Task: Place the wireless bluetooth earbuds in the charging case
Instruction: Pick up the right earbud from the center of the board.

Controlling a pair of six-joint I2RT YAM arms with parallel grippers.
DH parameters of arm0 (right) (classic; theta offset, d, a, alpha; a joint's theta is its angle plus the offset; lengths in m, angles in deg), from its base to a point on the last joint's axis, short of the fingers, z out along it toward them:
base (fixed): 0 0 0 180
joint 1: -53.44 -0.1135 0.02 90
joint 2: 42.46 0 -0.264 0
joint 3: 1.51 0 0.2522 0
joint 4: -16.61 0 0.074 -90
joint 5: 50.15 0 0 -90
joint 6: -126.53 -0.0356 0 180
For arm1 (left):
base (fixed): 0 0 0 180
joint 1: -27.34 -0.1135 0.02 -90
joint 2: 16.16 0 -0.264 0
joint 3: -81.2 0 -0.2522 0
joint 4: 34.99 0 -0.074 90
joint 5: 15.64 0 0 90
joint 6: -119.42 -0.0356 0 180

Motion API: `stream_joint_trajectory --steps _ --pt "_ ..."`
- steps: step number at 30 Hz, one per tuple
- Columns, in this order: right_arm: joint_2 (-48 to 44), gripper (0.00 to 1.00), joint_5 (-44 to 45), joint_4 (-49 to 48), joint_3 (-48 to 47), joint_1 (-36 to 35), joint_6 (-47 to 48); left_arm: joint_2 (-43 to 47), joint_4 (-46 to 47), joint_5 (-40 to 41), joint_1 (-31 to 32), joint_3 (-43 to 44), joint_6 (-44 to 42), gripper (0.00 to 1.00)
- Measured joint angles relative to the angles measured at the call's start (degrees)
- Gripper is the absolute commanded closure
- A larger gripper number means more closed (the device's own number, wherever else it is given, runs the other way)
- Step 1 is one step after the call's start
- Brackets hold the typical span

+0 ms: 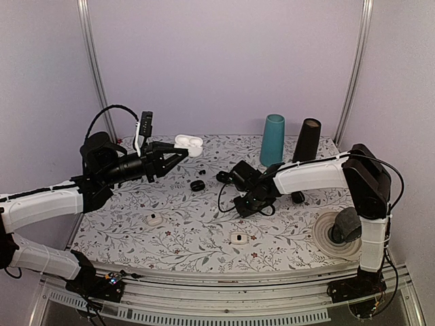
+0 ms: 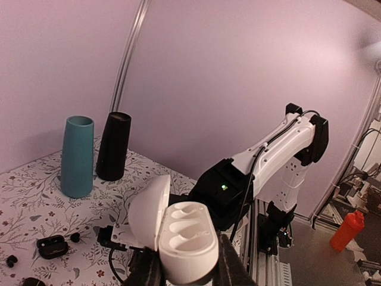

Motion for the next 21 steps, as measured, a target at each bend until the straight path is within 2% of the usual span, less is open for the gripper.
stream_joint_trajectory --steps 10,21 --pt "-1.9 0.97 -0.09 -1.01 2.1 0.74 0.0 -0.33 -0.2 -0.44 0.0 0.07 -0.02 1.0" --pt "-23.02 0.97 -7.13 -6.29 8.55 1.79 4.66 -3.78 -1.77 -6.08 -0.04 2.43 -1.38 1.0"
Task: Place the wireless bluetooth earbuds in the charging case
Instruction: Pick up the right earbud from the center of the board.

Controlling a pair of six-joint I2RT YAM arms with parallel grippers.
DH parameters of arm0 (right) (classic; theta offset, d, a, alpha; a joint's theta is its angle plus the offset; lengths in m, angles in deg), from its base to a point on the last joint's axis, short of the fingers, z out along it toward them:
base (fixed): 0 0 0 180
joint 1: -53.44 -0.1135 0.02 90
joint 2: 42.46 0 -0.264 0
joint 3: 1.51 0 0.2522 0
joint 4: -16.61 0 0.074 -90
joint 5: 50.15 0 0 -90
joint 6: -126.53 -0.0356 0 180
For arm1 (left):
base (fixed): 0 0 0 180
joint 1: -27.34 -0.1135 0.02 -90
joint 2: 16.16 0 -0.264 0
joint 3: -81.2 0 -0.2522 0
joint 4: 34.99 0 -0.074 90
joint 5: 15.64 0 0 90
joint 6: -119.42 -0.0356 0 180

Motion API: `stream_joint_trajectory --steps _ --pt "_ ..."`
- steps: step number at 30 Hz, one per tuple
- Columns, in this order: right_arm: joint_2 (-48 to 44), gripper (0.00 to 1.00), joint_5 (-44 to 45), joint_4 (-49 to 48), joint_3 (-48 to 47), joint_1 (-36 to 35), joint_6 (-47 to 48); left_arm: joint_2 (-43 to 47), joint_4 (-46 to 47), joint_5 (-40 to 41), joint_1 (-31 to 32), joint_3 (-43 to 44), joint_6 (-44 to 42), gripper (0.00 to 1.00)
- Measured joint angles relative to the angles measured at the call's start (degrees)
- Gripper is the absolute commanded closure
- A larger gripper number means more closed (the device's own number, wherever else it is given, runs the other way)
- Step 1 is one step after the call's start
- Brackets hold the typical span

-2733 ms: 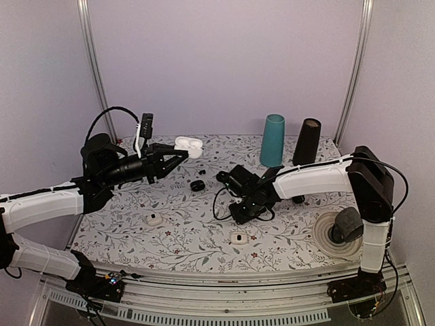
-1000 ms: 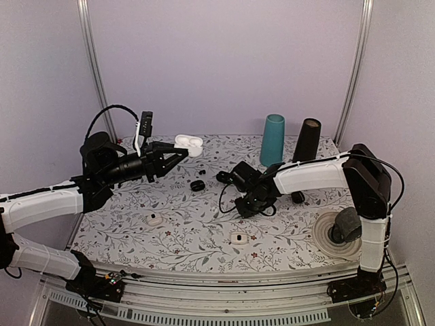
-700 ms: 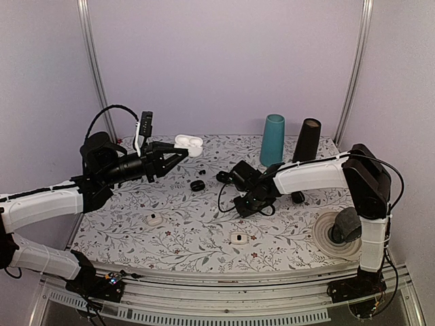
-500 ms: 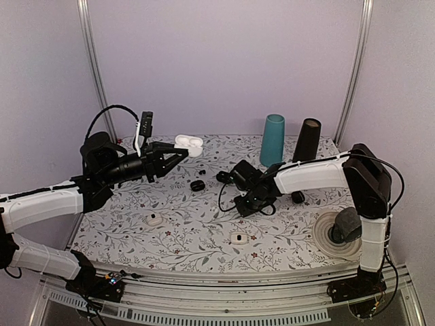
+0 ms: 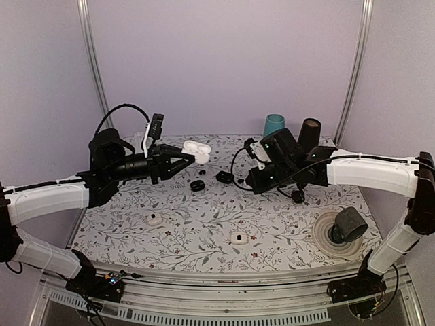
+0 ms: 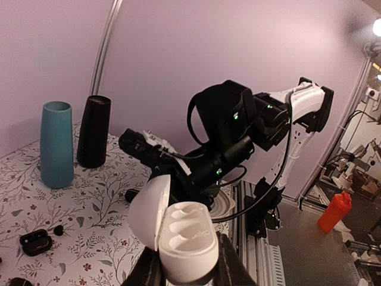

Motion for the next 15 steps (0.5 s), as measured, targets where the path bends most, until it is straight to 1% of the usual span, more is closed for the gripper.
stream_joint_trajectory --steps 5,15 --pt "-8.15 0.97 -5.14 -3.48 3.06 0.0 2.6 -1.73 -0.55 -3.32 0.0 0.98 -0.94 1.0" --pt "-16.81 0.97 -13.73 -6.82 4.94 -0.11 6.34 -4.42 -1.57 -7.39 0.0 2.03 -2.45 1.0"
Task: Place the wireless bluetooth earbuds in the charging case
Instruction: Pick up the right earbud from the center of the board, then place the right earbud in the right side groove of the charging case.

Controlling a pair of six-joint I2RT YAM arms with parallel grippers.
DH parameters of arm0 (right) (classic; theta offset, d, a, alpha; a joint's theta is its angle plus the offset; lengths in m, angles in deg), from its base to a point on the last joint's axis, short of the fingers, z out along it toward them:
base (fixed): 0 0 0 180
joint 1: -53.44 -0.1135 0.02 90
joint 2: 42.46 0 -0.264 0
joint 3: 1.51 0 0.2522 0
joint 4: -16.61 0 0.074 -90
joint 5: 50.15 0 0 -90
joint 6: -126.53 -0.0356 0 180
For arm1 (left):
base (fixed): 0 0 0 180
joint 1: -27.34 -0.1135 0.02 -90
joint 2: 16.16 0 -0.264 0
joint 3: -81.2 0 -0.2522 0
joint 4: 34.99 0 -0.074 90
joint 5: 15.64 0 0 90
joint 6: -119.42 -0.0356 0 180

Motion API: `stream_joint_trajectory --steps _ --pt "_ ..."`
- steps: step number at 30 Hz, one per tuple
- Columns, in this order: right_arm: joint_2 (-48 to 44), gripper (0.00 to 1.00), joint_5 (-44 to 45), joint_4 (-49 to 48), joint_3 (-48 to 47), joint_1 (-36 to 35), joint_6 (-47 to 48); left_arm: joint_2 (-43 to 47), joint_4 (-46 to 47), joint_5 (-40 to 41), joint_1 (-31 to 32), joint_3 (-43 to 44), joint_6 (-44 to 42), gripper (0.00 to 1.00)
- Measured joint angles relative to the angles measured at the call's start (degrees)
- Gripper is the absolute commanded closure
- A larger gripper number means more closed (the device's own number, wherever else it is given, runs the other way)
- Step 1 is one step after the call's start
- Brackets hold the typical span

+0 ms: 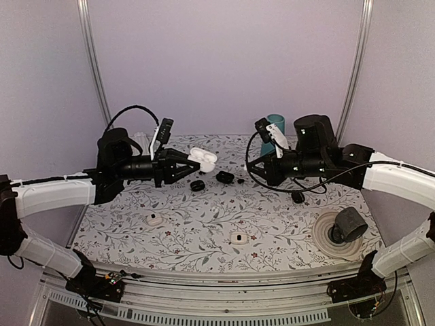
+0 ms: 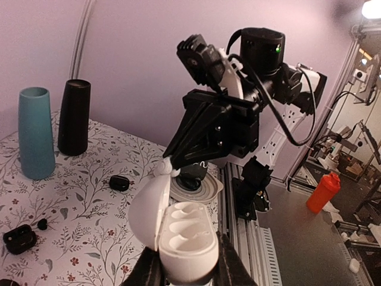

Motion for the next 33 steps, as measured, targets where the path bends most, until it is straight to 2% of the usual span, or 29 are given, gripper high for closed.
stream_joint_trajectory --steps 19,33 --pt "-5.7 0.97 -16.65 -6.23 0.39 -4.15 5.05 -1.44 -3.04 -7.56 2.21 2.19 -4.0 1.0" --pt "-2.71 0.96 -19.39 -5.33 -5.27 -6.82 7.3 -2.32 -2.99 -11.17 6.1 3.98 -5.42 1.0"
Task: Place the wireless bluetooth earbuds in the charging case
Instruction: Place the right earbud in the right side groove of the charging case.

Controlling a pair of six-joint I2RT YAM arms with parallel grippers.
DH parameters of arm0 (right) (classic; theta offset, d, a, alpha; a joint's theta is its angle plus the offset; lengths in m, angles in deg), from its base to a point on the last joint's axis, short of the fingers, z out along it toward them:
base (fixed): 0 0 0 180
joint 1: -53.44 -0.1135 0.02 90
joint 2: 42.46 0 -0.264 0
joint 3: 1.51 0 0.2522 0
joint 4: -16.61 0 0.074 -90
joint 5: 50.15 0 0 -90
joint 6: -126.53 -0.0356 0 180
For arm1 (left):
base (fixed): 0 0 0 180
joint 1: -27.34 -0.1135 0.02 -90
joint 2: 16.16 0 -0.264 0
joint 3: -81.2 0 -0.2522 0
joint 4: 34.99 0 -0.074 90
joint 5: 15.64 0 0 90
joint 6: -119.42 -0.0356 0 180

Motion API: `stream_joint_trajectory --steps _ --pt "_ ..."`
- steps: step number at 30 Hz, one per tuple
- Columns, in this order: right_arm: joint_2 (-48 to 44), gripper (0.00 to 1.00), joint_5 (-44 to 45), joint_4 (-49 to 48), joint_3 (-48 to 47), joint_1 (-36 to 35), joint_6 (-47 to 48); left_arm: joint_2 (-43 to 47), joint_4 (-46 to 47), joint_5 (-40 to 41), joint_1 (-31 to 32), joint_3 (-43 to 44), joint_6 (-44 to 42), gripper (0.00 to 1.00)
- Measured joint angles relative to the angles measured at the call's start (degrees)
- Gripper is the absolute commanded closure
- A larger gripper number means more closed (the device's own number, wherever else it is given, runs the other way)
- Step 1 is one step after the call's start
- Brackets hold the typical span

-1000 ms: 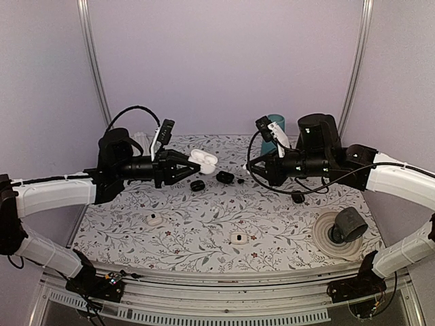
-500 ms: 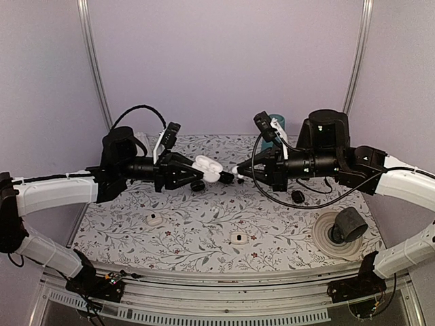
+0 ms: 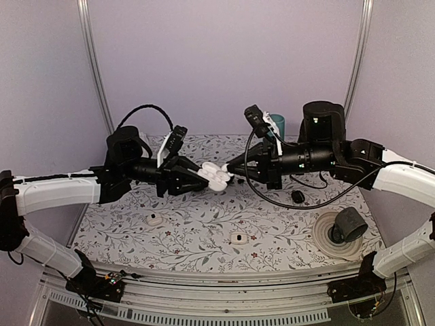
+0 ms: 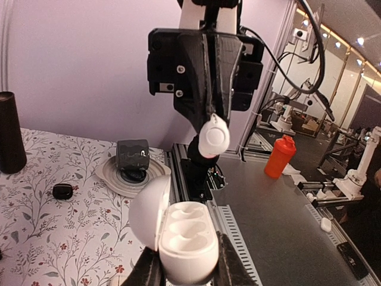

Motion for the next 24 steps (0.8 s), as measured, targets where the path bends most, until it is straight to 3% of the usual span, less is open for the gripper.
stream_joint_trajectory --steps 24 --pt "3.15 0.96 2.71 3.06 -1.73 -2.32 1.42 -0.22 0.85 -2.23 1.11 1.7 0.81 1.0"
